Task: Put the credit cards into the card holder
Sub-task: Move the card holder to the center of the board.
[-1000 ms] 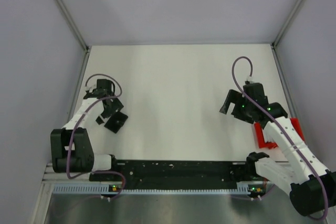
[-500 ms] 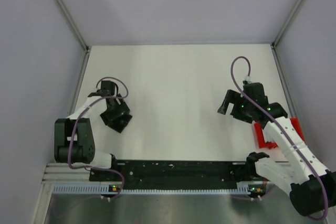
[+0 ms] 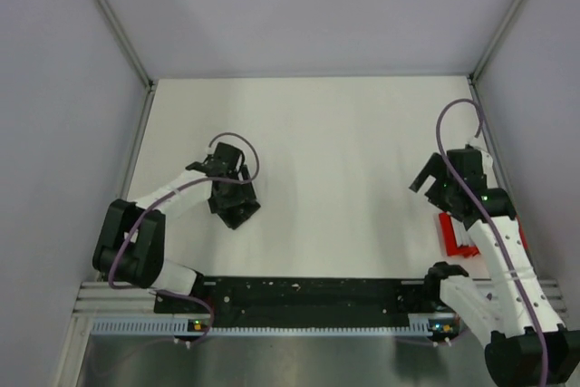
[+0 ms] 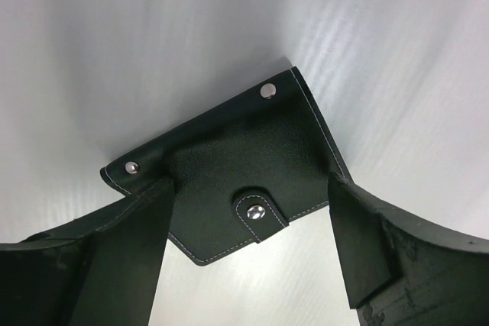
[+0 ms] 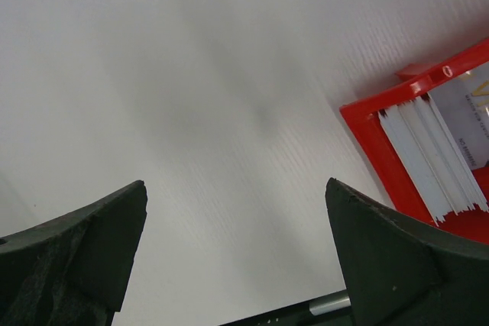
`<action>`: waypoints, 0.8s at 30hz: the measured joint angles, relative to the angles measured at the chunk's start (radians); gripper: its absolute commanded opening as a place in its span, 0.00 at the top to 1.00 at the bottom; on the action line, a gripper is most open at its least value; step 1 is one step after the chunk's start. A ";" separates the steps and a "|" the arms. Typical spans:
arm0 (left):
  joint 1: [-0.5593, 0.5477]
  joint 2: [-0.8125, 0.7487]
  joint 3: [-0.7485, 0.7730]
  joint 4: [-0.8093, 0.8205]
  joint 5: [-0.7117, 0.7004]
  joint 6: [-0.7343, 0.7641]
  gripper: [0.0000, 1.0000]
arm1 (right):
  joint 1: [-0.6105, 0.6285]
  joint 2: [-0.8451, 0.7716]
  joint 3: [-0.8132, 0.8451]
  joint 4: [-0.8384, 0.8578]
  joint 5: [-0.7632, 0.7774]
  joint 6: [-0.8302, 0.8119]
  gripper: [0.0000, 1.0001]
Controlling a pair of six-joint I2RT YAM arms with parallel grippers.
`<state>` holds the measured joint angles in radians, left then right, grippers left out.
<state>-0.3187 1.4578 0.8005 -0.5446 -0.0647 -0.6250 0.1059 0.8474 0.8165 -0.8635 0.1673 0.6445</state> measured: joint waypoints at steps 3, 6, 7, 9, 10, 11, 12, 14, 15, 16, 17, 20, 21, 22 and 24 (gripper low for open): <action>-0.064 0.000 0.000 0.027 0.005 -0.041 0.17 | -0.027 -0.037 0.002 -0.041 0.045 0.015 0.01; -0.126 0.002 0.003 0.059 0.045 -0.084 0.16 | -0.050 -0.058 0.002 -0.083 0.102 0.036 0.01; -0.145 0.005 0.005 0.070 0.065 -0.096 0.16 | -0.071 -0.061 0.002 -0.093 0.122 0.040 0.01; -0.172 0.007 0.008 0.086 0.111 -0.119 0.16 | -0.128 -0.061 0.002 -0.106 0.142 0.040 0.01; -0.182 0.007 0.010 0.089 0.132 -0.127 0.15 | -0.170 -0.058 0.002 -0.110 0.142 0.037 0.01; -0.189 0.007 0.011 0.088 0.153 -0.133 0.14 | -0.213 -0.054 0.002 -0.110 0.141 0.032 0.01; -0.194 0.007 0.015 0.084 0.163 -0.134 0.14 | -0.263 -0.048 0.001 -0.109 0.138 0.026 0.01; -0.200 0.006 0.027 0.069 0.177 -0.133 0.13 | -0.338 -0.037 -0.002 -0.106 0.129 0.012 0.01; -0.201 0.003 0.034 0.061 0.180 -0.132 0.13 | -0.362 -0.031 -0.005 -0.105 0.125 0.007 0.01; -0.201 -0.002 0.041 0.054 0.180 -0.129 0.13 | -0.379 -0.020 -0.005 -0.105 0.118 0.002 0.01; -0.201 -0.009 0.048 0.046 0.180 -0.124 0.12 | -0.391 -0.010 -0.005 -0.100 0.110 0.002 0.01; -0.200 -0.039 0.072 0.022 0.176 -0.101 0.13 | -0.445 0.041 -0.013 -0.063 0.089 0.002 0.01; -0.200 -0.047 0.080 0.016 0.176 -0.092 0.12 | -0.467 0.061 -0.022 -0.042 0.080 0.002 0.01; -0.200 -0.055 0.089 0.010 0.176 -0.081 0.13 | -0.489 0.089 -0.032 -0.025 0.076 0.002 0.01; -0.200 -0.065 0.104 -0.002 0.175 -0.061 0.13 | -0.513 0.145 -0.053 0.016 0.074 -0.002 0.01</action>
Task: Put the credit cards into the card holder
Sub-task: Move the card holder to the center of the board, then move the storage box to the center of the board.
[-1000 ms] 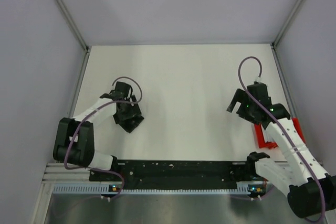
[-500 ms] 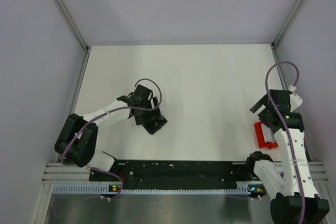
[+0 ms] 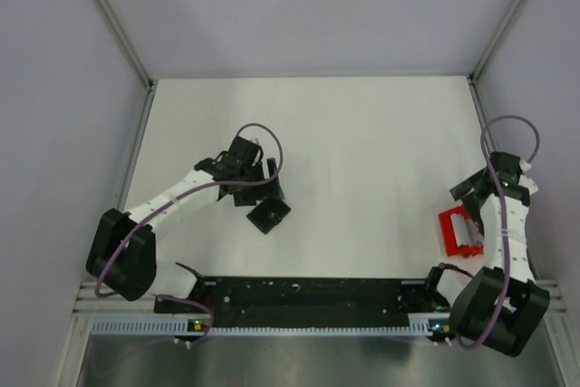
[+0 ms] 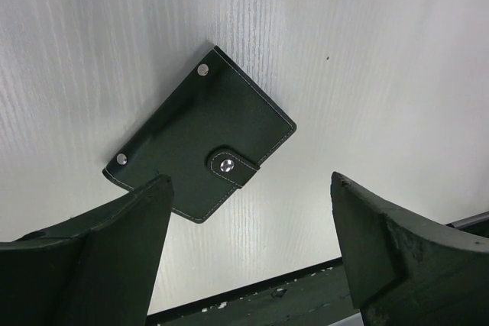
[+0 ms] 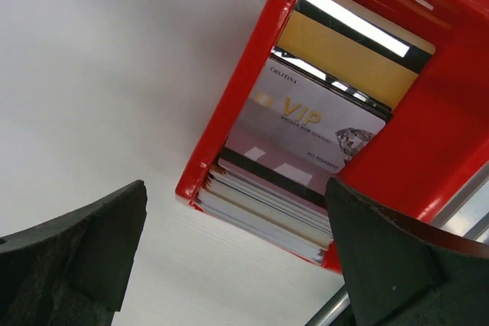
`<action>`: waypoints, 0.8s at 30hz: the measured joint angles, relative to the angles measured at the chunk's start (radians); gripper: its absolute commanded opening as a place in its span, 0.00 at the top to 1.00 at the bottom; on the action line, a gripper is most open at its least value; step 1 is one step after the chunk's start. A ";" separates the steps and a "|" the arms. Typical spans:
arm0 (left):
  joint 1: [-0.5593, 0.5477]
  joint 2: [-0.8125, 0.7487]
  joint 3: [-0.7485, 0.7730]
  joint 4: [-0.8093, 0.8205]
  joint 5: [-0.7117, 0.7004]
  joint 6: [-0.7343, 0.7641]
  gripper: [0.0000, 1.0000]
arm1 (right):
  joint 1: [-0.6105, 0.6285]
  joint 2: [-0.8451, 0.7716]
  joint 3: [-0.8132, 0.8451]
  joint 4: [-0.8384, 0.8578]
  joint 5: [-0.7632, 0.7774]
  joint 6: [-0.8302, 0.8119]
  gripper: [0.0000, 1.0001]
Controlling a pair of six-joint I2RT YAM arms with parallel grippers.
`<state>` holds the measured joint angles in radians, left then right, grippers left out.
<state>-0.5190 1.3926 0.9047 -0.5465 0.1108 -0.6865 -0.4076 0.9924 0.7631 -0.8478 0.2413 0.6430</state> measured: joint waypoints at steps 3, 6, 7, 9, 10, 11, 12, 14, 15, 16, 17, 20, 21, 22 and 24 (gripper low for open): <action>0.000 -0.008 0.010 -0.009 -0.005 0.029 0.13 | -0.007 0.073 -0.020 0.048 -0.020 -0.006 0.01; 0.000 -0.009 0.010 -0.021 -0.010 0.047 0.13 | -0.007 0.118 -0.027 0.103 -0.046 -0.005 0.02; 0.000 -0.009 0.010 -0.026 -0.011 0.053 0.13 | -0.007 0.131 -0.034 0.134 -0.061 -0.005 0.03; 0.000 -0.009 0.010 -0.034 -0.014 0.058 0.13 | -0.005 0.155 -0.048 0.182 -0.089 -0.006 0.04; 0.000 -0.009 0.010 -0.035 -0.014 0.060 0.13 | 0.003 0.171 -0.055 0.206 -0.104 -0.009 0.05; 0.000 -0.009 0.010 -0.037 -0.014 0.061 0.13 | 0.013 0.192 -0.058 0.227 -0.116 -0.014 0.05; 0.000 -0.009 0.010 -0.038 -0.014 0.061 0.13 | 0.024 0.210 -0.058 0.240 -0.126 -0.019 0.05; 0.000 -0.009 0.010 -0.040 -0.014 0.061 0.13 | 0.071 0.262 -0.054 0.271 -0.130 -0.041 0.05; 0.000 -0.009 0.010 -0.042 -0.016 0.061 0.13 | 0.092 0.282 -0.050 0.276 -0.130 -0.050 0.05; 0.000 -0.009 0.010 -0.043 -0.018 0.061 0.13 | 0.115 0.306 -0.042 0.280 -0.130 -0.055 0.05; 0.000 -0.010 0.010 -0.046 -0.020 0.061 0.13 | 0.140 0.329 -0.033 0.287 -0.131 -0.058 0.05; 0.000 -0.010 0.010 -0.053 -0.027 0.061 0.13 | 0.193 0.392 -0.013 0.319 -0.146 -0.060 0.05; 0.000 -0.010 0.010 -0.057 -0.029 0.061 0.13 | 0.211 0.412 -0.007 0.332 -0.153 -0.060 0.05; 0.000 -0.010 0.010 -0.058 -0.032 0.061 0.13 | 0.227 0.426 -0.003 0.341 -0.154 -0.059 0.05; 0.000 -0.010 0.010 -0.062 -0.041 0.061 0.13 | 0.268 0.455 0.019 0.346 -0.152 -0.053 0.05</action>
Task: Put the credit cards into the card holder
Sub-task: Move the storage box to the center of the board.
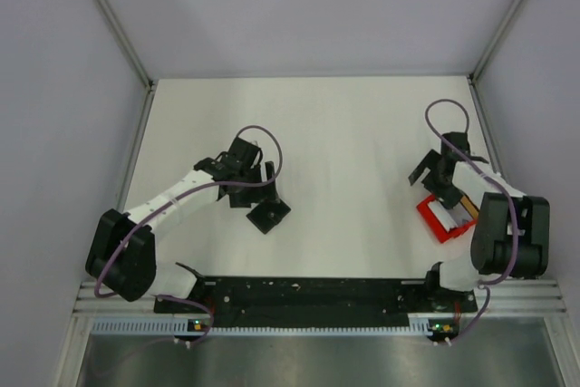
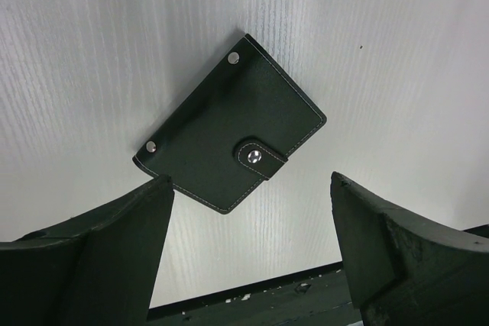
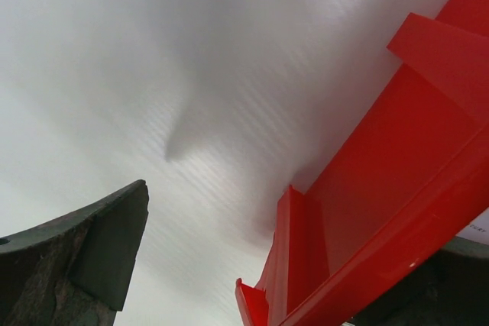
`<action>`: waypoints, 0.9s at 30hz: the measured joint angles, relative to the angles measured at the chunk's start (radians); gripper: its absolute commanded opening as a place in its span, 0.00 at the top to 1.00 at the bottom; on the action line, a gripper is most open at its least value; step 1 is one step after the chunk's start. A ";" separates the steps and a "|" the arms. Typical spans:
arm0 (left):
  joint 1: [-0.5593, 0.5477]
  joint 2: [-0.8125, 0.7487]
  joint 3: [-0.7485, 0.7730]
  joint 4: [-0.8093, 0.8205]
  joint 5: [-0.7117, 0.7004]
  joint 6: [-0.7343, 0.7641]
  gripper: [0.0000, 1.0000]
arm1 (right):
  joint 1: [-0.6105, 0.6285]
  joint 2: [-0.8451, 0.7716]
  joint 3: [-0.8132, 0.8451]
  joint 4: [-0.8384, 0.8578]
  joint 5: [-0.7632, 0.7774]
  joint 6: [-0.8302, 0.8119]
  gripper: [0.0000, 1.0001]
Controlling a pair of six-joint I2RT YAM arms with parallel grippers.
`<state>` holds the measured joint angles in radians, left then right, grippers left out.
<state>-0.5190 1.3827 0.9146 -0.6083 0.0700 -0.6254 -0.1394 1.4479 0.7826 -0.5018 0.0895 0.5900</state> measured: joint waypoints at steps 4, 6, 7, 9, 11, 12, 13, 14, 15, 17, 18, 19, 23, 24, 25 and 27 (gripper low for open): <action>0.000 0.000 0.000 -0.002 -0.010 0.000 0.13 | 0.100 0.084 0.082 0.009 -0.004 0.042 0.05; 0.000 0.000 0.000 -0.004 -0.015 0.000 0.13 | 0.151 0.135 0.135 0.014 -0.006 0.066 0.05; 0.000 0.000 0.000 -0.007 -0.018 -0.001 0.13 | 0.176 0.164 0.167 0.016 -0.010 0.082 0.04; 0.000 0.000 0.000 -0.011 -0.023 -0.001 0.13 | 0.217 0.217 0.225 0.020 -0.014 0.112 0.05; 0.000 0.000 0.000 -0.020 -0.027 -0.001 0.12 | 0.252 0.270 0.290 0.021 -0.016 0.138 0.04; 0.000 0.000 0.000 -0.023 -0.030 -0.001 0.12 | 0.266 0.295 0.322 0.019 -0.017 0.148 0.04; 0.000 0.000 0.000 -0.025 -0.034 -0.001 0.12 | 0.281 0.321 0.360 0.016 -0.018 0.159 0.04; 0.000 0.000 0.000 -0.026 -0.035 -0.001 0.12 | 0.293 0.344 0.391 0.016 -0.023 0.167 0.04; 0.000 0.000 0.000 -0.028 -0.038 -0.001 0.12 | 0.301 0.361 0.421 0.016 -0.027 0.175 0.04; 0.000 0.000 0.000 -0.029 -0.046 -0.001 0.11 | 0.312 0.382 0.469 0.014 -0.032 0.180 0.04; 0.000 0.000 0.000 -0.031 -0.058 -0.002 0.11 | 0.316 0.386 0.488 0.012 -0.031 0.177 0.04; 0.000 0.000 0.000 -0.032 -0.070 -0.002 0.11 | 0.316 0.386 0.503 0.008 -0.030 0.171 0.04; 0.000 -0.009 -0.005 -0.037 -0.126 -0.003 0.06 | 0.320 0.367 0.541 -0.013 -0.005 0.113 0.04; 0.000 -0.011 -0.006 -0.038 -0.140 0.000 0.04 | 0.319 0.348 0.539 -0.027 0.000 0.093 0.04; 0.000 -0.013 -0.006 -0.039 -0.152 0.002 0.04 | 0.320 0.321 0.537 -0.039 0.003 0.074 0.04; 0.003 -0.013 -0.011 -0.028 -0.167 0.014 0.03 | 0.322 0.241 0.505 -0.039 0.005 0.042 0.06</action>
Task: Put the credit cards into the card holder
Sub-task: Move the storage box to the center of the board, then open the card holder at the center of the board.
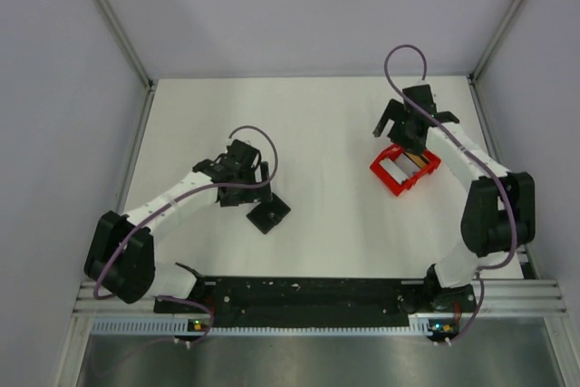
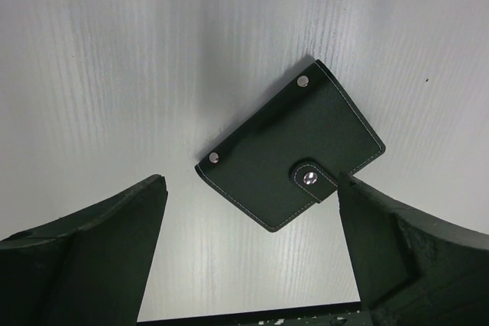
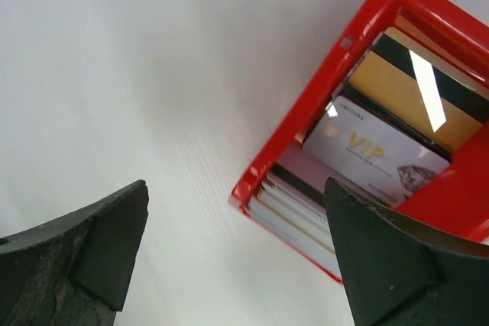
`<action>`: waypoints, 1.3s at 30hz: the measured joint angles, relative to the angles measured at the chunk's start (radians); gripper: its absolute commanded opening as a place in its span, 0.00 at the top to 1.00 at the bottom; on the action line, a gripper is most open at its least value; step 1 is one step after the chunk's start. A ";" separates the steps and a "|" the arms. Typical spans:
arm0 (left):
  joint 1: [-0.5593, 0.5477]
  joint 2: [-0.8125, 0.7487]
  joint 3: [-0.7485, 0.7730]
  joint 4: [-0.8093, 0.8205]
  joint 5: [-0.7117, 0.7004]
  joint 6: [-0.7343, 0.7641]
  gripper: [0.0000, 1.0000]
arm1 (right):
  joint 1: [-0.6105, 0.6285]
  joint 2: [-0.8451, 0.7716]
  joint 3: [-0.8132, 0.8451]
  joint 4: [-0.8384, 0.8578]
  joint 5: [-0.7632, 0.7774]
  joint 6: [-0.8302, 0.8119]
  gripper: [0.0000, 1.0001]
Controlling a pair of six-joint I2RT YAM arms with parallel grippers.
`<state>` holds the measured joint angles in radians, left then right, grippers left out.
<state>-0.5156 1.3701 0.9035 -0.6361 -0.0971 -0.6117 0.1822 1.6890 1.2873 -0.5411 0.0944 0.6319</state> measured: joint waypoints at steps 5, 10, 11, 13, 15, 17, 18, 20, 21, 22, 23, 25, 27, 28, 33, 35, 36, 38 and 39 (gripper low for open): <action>0.024 0.011 -0.042 0.063 0.034 0.027 0.05 | 0.085 -0.297 -0.183 0.045 -0.032 -0.038 0.16; 0.030 0.051 -0.099 0.145 0.119 0.026 0.11 | 0.268 -0.426 -0.379 0.123 -0.172 0.000 0.23; 0.030 0.056 -0.114 0.154 0.136 0.023 0.12 | 0.303 -0.425 -0.418 0.145 -0.201 0.012 0.25; 0.029 0.064 -0.142 0.175 0.167 0.015 0.14 | 0.359 -0.421 -0.488 0.169 -0.245 0.032 0.26; 0.029 0.058 -0.162 0.196 0.196 0.014 0.18 | 0.406 -0.415 -0.534 0.192 -0.278 0.044 0.28; 0.028 0.054 -0.176 0.236 0.228 0.015 0.22 | 0.445 -0.406 -0.563 0.230 -0.321 0.045 0.32; 0.027 0.054 -0.181 0.253 0.243 0.017 0.26 | 0.454 -0.402 -0.571 0.251 -0.340 0.045 0.32; 0.021 0.060 -0.187 0.285 0.275 0.021 0.33 | 0.466 -0.398 -0.594 0.298 -0.382 0.042 0.32; 0.016 0.069 -0.187 0.297 0.290 0.026 0.34 | 0.466 -0.398 -0.601 0.317 -0.397 0.040 0.32; 0.012 0.078 -0.186 0.308 0.300 0.031 0.37 | 0.466 -0.398 -0.607 0.328 -0.404 0.036 0.32; 0.007 0.087 -0.184 0.322 0.314 0.036 0.39 | 0.466 -0.398 -0.609 0.335 -0.414 0.028 0.32; 0.000 0.107 -0.173 0.331 0.329 0.043 0.34 | 0.466 -0.398 -0.609 0.349 -0.431 0.012 0.32; -0.006 0.127 -0.153 0.331 0.341 0.051 0.29 | 0.466 -0.396 -0.608 0.362 -0.450 -0.008 0.32; -0.010 0.135 -0.143 0.331 0.343 0.057 0.30 | 0.466 -0.389 -0.606 0.366 -0.460 -0.019 0.31; -0.015 0.145 -0.130 0.328 0.334 0.072 0.34 | 0.466 -0.265 -0.549 0.378 -0.475 -0.046 0.32; -0.016 0.146 -0.130 0.328 0.334 0.074 0.34 | 0.466 -0.180 -0.501 0.381 -0.485 -0.041 0.32; -0.016 0.146 -0.131 0.329 0.334 0.073 0.35 | 0.466 -0.148 -0.482 0.383 -0.487 -0.034 0.32; -0.016 0.146 -0.133 0.332 0.335 0.073 0.36 | 0.466 -0.080 -0.446 0.410 -0.483 -0.002 0.34; -0.016 0.146 -0.134 0.335 0.335 0.072 0.37 | 0.466 -0.058 -0.441 0.430 -0.479 0.021 0.34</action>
<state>-0.5312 1.5166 0.7696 -0.3012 0.2382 -0.5396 0.6479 1.6306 0.8463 -0.1112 -0.3847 0.6525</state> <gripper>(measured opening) 0.649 0.673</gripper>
